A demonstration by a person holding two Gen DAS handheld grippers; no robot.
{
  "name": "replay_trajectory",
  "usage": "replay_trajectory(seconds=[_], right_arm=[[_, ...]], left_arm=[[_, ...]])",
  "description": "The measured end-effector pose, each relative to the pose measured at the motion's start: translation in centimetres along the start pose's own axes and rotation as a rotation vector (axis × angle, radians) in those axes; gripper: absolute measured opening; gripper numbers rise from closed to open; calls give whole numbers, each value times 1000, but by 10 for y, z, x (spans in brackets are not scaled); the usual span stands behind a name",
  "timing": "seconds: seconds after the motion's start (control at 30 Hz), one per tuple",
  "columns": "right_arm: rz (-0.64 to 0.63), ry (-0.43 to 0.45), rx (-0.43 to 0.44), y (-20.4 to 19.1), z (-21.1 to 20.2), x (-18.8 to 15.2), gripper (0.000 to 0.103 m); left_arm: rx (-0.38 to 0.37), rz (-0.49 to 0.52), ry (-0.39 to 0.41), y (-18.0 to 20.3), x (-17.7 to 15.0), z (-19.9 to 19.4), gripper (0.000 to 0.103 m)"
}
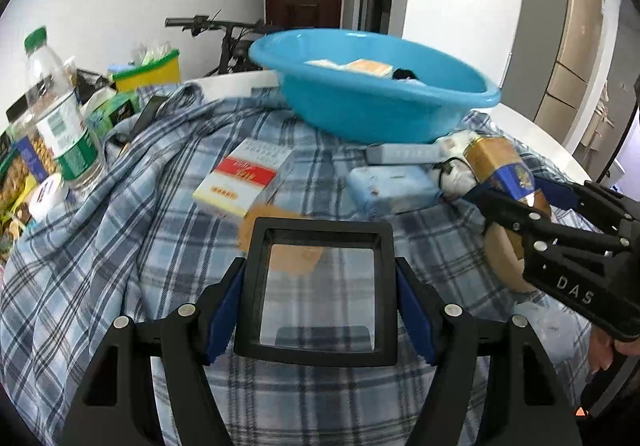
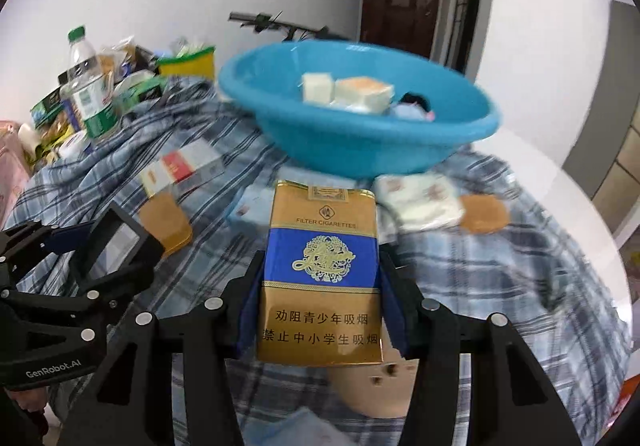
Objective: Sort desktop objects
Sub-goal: 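Lift the black frame and cigarette pack toward the blue basin with both grippers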
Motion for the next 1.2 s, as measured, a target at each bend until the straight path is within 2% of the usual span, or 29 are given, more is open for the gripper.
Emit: replay_trajectory(seconds=[0.37,0.57,0.9,1.2], right_arm=[[71,28,-74,59,-20,3,51],[97,33,-82,76,-24,1,51],[92,72,-63,71,-31,12,51],[63,160,-58,68,-50,49,51]], left_arm=[[-53,27,24,49,17,10,73],[-80,13,31,61,21,11,73],[-63,14,69,56,37,4,73],[-45,27,186,55,81,-19,73]])
Point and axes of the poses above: each gripper's, at about its wrist camera, not at the fingertips, and z roughly the way its jaws point, y to its right, x to its top, the point moved 6 cm from there along z, roughly the way its jaws point, and after that the axes turned 12 degrees about y, right-handed, at the moved point
